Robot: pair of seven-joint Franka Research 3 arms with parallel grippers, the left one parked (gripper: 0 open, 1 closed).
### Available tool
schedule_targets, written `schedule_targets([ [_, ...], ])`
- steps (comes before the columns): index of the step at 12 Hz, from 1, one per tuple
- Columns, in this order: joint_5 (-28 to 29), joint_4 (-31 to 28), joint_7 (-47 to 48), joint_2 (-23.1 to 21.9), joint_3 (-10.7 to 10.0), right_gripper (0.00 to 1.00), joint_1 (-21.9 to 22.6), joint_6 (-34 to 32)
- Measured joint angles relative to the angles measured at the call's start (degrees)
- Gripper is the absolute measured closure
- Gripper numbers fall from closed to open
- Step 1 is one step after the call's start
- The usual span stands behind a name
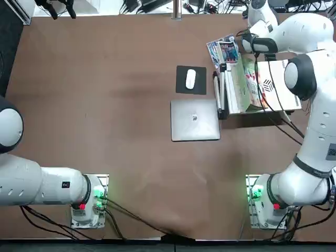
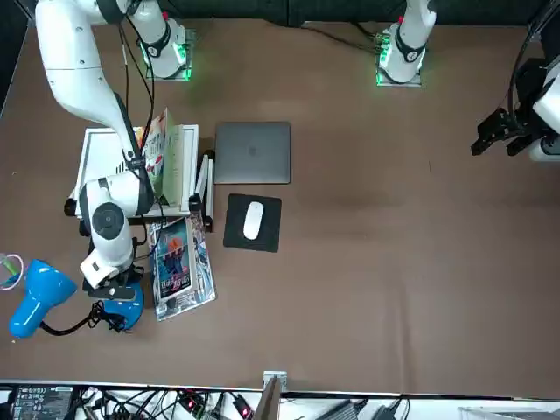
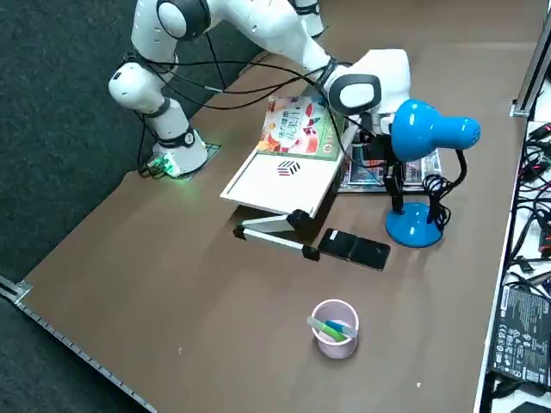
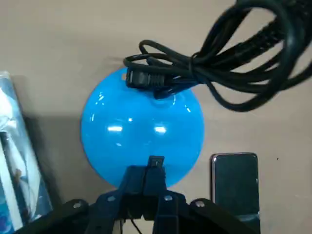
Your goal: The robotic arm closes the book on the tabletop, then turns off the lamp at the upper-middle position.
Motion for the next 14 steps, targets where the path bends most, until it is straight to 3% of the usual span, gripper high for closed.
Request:
schedule_targets([
  [14, 0.0, -0.7, -0.3, 0.1, 0.2, 0.99, -0.2, 1.5],
])
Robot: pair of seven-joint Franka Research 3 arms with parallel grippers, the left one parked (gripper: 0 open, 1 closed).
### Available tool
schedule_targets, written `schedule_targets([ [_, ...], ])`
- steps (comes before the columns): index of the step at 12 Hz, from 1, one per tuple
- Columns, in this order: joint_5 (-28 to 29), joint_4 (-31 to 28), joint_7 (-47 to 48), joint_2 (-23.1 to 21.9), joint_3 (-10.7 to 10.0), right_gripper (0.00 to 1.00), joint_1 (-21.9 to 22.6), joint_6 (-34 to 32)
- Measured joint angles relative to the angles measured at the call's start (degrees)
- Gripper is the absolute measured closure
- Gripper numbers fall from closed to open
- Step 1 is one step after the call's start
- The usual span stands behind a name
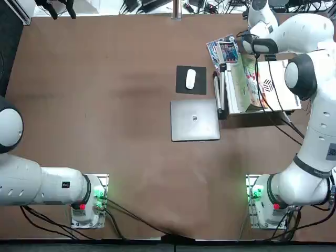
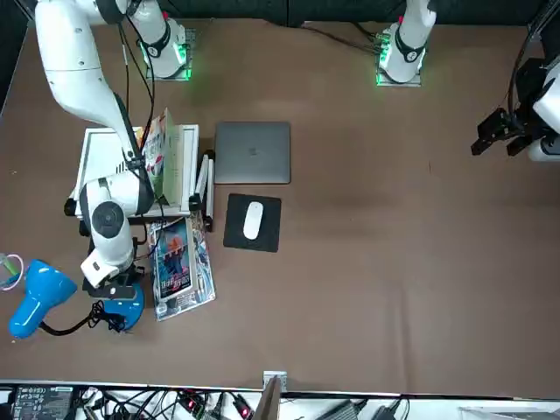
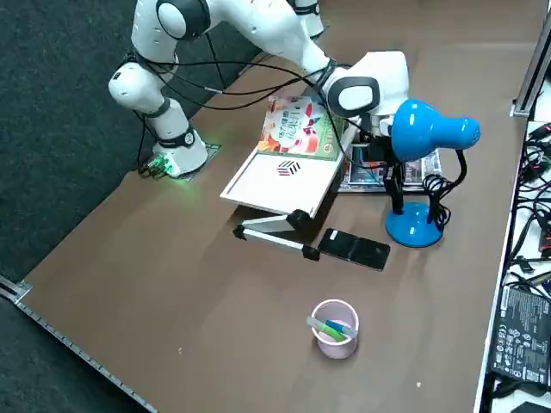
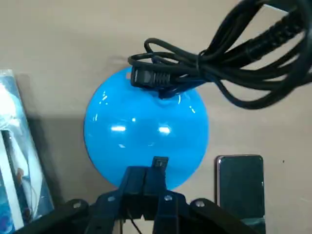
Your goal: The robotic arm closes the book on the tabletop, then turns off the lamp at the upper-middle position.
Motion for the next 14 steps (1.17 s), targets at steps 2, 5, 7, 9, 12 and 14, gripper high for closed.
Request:
schedule_targets([
  [2, 0.0, -0.2, 0.0, 0.0, 0.0, 0.99, 0.0, 0.5],
  [5, 0.0, -0.2, 0.0, 0.0, 0.0, 0.99, 0.0, 0.7],
  [7, 0.0, -0.3, 0.0, 0.0, 0.0, 0.99, -0.1, 0.7],
  [9, 0.0, -0.3, 0.0, 0.0, 0.0, 0.99, -0.1, 0.8],
  [12, 0.0, -0.3, 0.0, 0.0, 0.0, 0.99, -0.1, 0.8],
  [14, 0.1, -0.4, 0.0, 0.0, 0.0, 0.99, -0.1, 0.9],
])
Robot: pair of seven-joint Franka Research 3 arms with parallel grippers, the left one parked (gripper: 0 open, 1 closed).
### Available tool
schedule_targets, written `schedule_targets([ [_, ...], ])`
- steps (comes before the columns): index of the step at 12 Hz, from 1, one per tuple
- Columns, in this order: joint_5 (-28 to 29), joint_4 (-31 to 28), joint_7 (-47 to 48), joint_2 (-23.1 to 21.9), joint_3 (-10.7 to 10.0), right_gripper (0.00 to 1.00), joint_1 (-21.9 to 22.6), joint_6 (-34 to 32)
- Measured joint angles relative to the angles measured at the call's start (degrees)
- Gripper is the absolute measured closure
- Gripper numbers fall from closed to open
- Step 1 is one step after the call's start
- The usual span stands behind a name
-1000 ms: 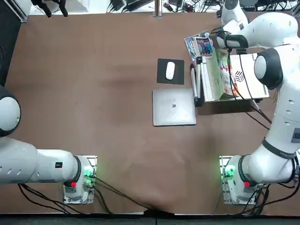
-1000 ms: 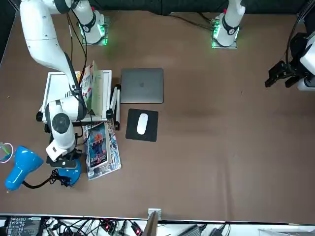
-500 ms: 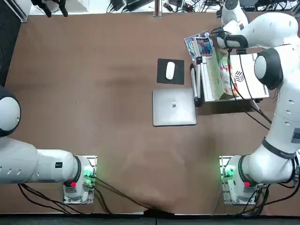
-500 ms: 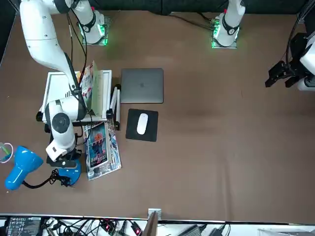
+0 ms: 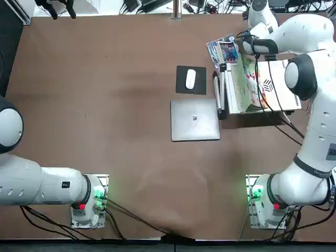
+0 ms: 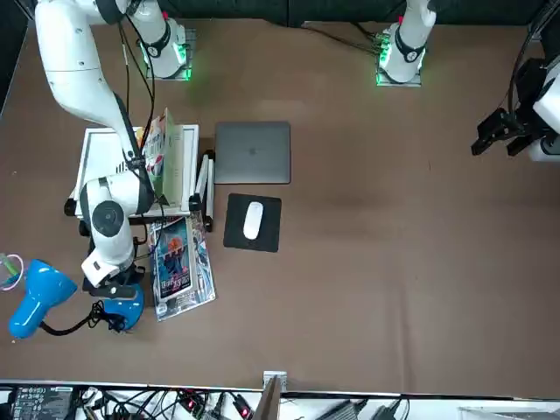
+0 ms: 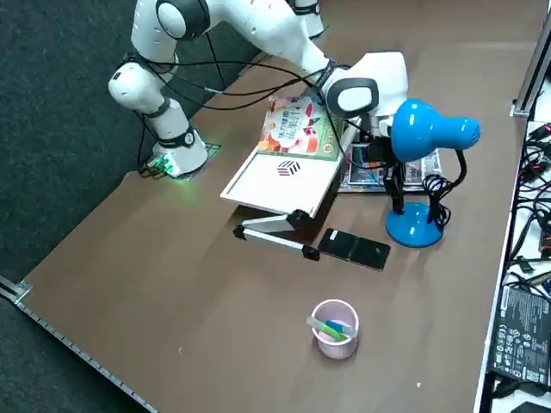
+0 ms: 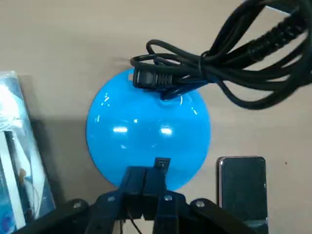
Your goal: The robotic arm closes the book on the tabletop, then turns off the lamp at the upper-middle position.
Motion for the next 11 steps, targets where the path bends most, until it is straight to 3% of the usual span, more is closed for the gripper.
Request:
schedule_targets([
  [8, 0.3, -0.8, 0.0, -0.2, 0.5, 0.99, -1.3, 2.4],
  [11, 0.4, -0.8, 0.0, -0.3, 2.3, 0.99, -3.2, 2.7],
])
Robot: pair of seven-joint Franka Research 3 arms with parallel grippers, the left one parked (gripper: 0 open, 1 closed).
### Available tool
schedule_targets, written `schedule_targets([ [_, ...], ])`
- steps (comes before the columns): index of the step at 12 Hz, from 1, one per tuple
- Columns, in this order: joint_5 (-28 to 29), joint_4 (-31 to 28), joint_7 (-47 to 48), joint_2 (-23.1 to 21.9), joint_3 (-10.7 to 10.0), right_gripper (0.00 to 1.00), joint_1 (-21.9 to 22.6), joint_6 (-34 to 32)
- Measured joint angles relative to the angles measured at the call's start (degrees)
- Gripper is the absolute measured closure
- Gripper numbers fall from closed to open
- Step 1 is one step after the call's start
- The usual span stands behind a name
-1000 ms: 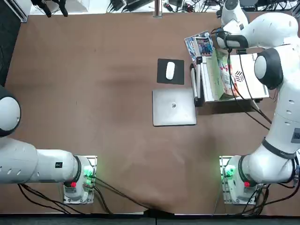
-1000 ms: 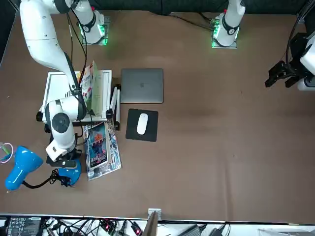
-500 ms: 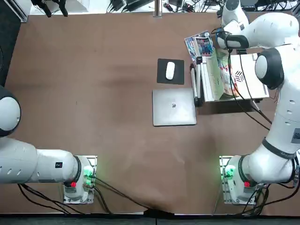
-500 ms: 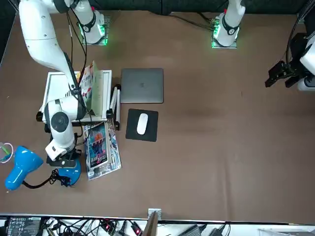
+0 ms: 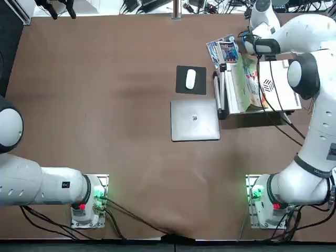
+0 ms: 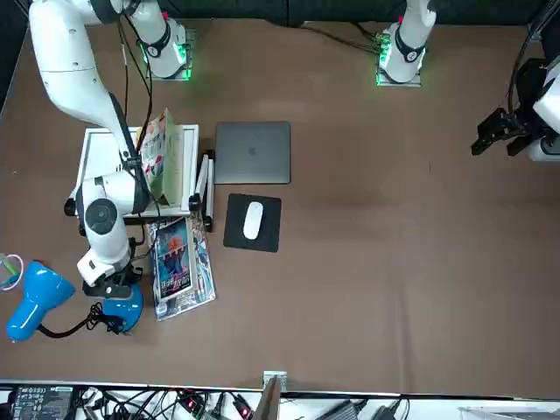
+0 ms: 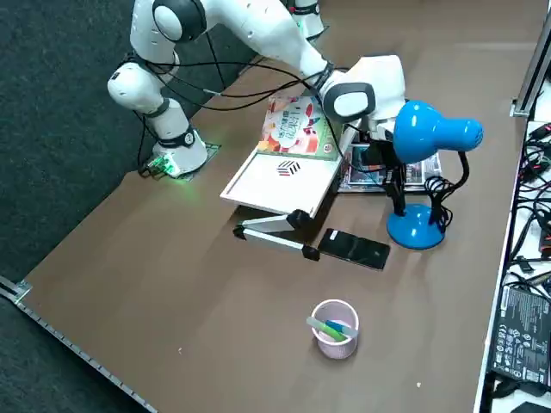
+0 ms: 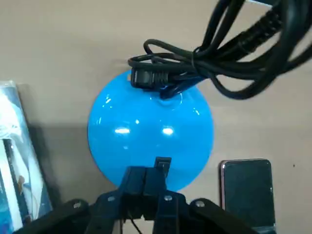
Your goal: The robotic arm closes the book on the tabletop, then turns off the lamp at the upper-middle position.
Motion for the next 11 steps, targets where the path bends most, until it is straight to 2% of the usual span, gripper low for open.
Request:
schedule_targets([
  [3, 0.0, -0.1, 0.0, -0.2, 4.8, 0.99, -4.8, 0.0],
  [5, 0.0, -0.6, -0.2, -0.4, 6.8, 0.99, -6.8, 0.0],
  [11, -0.1, -3.5, -0.4, 0.0, 7.6, 0.99, -7.5, 1.8],
])
